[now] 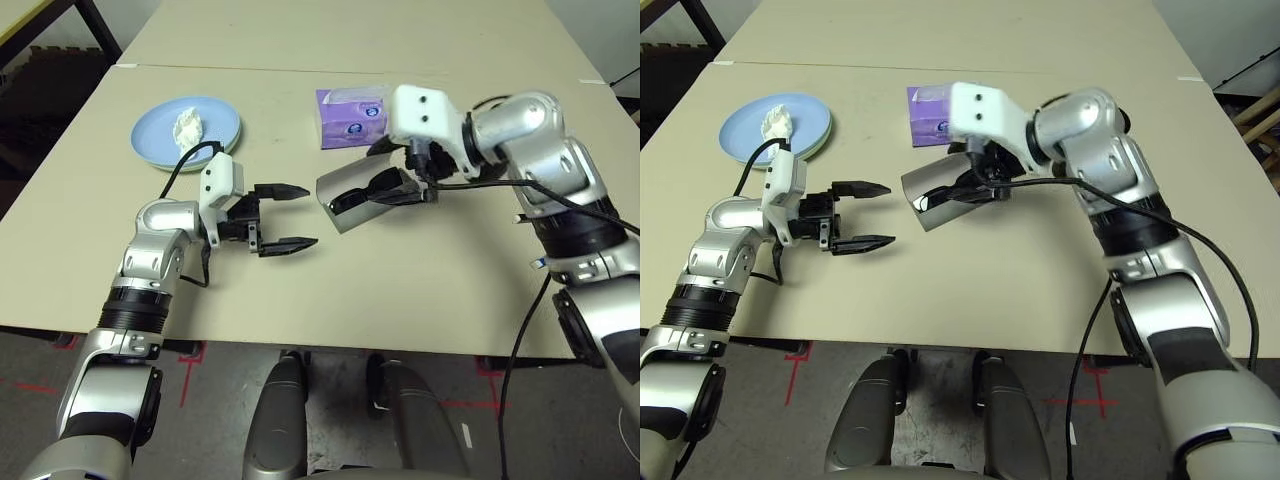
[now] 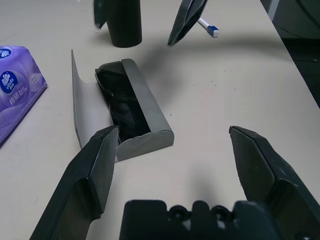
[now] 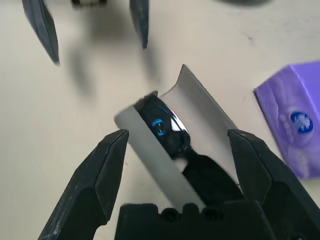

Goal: Organize and tidy the items on the table.

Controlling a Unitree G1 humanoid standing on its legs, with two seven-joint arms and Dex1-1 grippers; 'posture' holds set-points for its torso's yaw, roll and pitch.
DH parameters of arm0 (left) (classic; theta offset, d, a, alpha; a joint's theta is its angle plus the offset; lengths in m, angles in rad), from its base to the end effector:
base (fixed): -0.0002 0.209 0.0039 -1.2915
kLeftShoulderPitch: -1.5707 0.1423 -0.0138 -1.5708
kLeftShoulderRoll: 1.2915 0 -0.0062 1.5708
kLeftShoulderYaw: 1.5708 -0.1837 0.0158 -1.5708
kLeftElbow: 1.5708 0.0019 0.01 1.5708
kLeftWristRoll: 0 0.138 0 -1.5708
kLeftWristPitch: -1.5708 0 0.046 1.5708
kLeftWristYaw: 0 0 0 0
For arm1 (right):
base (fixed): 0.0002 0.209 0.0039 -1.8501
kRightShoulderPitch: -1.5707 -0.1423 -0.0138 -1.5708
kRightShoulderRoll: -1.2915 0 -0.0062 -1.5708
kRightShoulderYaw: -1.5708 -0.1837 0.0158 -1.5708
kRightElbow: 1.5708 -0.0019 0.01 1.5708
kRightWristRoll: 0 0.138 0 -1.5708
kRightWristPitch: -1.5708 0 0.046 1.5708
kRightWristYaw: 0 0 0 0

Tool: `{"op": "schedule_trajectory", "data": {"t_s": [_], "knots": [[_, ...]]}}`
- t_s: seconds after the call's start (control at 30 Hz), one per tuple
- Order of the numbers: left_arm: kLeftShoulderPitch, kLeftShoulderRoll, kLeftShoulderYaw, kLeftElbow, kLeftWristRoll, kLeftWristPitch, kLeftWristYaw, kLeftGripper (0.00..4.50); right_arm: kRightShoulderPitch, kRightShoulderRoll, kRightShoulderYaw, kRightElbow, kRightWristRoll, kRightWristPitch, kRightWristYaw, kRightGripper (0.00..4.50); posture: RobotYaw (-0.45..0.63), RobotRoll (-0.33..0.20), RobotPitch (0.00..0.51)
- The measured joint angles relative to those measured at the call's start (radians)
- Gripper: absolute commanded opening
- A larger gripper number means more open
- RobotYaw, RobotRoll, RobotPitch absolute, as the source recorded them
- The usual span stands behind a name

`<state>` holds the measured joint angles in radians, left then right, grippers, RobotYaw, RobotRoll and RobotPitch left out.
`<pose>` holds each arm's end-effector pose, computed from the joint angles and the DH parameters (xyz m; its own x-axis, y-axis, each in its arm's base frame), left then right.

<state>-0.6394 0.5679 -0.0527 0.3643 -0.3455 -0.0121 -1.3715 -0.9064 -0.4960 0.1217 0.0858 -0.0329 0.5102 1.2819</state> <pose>0.3079 0.2336 0.1719 0.2252 -0.9632 -0.1469 0.9314 0.1686 0.3226 0.3119 -0.1713 0.2575 0.3832 0.8333 -0.3986 -0.8808 0.1996 -0.4294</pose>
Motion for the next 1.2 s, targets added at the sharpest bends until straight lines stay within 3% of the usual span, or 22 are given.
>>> {"op": "schedule_trajectory", "data": {"t_s": [0.27,0.47,0.63,0.9,1.2], "knots": [[-0.016,0.022,0.000,0.044,0.013,-0.005,-0.027,4.50,0.250,0.140,-0.198,-0.181,0.236,0.152,-0.243,4.45,0.11,0.000,0.222],[-0.016,0.034,0.002,0.049,0.014,-0.005,-0.028,4.50,0.370,0.169,-0.272,-0.145,0.305,-0.065,-0.336,4.45,0.11,0.000,0.229],[-0.015,0.042,0.004,0.049,0.014,-0.003,-0.027,4.50,0.416,0.145,-0.295,-0.034,0.310,-0.300,-0.343,4.45,0.12,0.000,0.234],[-0.007,0.053,0.011,0.048,0.014,0.014,-0.023,4.50,0.451,0.031,-0.275,0.200,0.318,-0.674,-0.153,4.45,0.13,0.000,0.239],[-0.025,0.062,0.016,0.101,0.020,0.002,-0.011,4.50,0.430,-0.016,-0.270,0.279,0.333,-0.721,-0.124,4.45,0.11,0.000,0.236]]}}
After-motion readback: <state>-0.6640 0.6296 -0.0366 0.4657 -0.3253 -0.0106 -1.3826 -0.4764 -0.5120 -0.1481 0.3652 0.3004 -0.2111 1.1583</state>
